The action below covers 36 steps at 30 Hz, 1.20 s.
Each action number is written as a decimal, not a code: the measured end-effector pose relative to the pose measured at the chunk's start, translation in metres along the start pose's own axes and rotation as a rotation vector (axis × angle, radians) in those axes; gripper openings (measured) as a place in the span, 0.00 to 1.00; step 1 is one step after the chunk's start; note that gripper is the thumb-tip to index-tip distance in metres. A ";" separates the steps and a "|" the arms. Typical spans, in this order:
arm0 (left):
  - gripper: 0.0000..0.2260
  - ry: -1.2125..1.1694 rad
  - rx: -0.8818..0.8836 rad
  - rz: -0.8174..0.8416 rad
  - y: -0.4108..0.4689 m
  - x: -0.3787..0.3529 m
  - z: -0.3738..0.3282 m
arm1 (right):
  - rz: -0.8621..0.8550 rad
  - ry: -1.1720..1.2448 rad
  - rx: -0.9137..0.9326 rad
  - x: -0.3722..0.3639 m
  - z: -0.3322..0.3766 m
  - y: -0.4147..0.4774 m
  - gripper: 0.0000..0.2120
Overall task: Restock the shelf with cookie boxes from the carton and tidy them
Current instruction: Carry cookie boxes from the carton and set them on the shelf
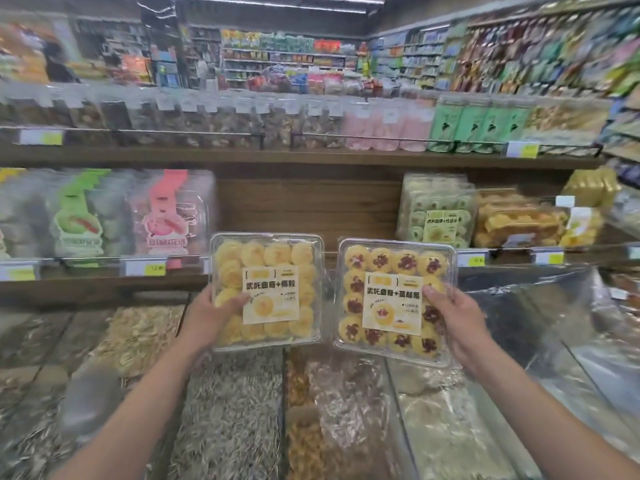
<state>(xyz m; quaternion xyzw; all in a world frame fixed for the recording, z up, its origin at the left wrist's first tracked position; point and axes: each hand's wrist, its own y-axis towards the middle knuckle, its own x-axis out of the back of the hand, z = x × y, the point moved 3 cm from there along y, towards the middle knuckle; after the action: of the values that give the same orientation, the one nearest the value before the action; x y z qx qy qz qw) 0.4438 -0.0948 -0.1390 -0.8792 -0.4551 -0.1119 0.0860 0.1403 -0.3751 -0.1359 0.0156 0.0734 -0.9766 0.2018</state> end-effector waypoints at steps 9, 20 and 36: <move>0.48 -0.079 -0.013 0.074 0.083 -0.037 -0.014 | -0.093 -0.006 -0.009 0.013 0.012 0.036 0.10; 0.43 -0.166 -0.016 0.144 0.144 -0.113 -0.052 | -0.079 -0.009 0.035 0.035 0.036 0.102 0.15; 0.22 -0.199 0.049 0.140 0.286 -0.236 -0.077 | -0.020 0.048 0.007 0.092 0.046 0.224 0.25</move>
<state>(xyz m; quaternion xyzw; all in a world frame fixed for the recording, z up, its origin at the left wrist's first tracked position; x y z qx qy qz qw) 0.5369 -0.4620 -0.1438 -0.9133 -0.4014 -0.0070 0.0694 0.1447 -0.6207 -0.1269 0.0390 0.0750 -0.9781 0.1901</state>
